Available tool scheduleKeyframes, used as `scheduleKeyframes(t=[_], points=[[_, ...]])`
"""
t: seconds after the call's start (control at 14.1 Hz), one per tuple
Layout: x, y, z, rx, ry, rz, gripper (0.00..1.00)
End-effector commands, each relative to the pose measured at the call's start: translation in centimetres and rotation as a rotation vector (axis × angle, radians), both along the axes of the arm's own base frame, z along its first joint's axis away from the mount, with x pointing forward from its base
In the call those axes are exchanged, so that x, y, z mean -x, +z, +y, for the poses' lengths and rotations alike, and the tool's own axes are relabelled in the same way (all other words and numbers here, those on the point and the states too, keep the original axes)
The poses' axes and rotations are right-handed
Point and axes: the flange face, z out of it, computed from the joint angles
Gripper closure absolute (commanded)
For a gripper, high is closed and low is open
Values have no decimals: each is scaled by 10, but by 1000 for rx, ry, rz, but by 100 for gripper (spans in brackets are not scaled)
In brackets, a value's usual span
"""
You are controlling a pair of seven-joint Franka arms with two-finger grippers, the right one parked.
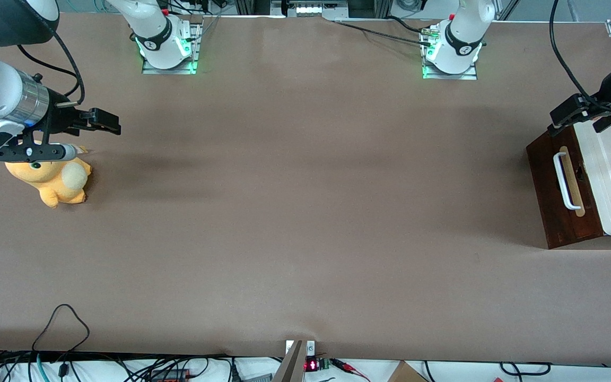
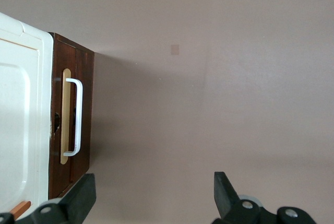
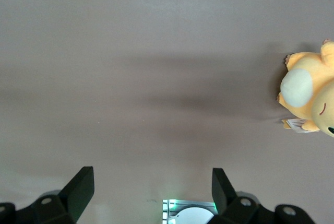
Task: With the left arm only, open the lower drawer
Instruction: 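Move the left gripper down toward the lower drawer's white handle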
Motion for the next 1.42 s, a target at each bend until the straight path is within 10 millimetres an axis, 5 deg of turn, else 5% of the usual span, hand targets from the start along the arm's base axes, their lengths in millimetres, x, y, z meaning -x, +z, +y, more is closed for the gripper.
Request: scheduleKeyframes(t=[0.0, 0.64, 1.35], points=[[3, 3, 2, 16, -18, 11, 0], [-2, -11, -4, 15, -28, 58, 0], [-43, -93, -3, -56, -165, 77, 0]])
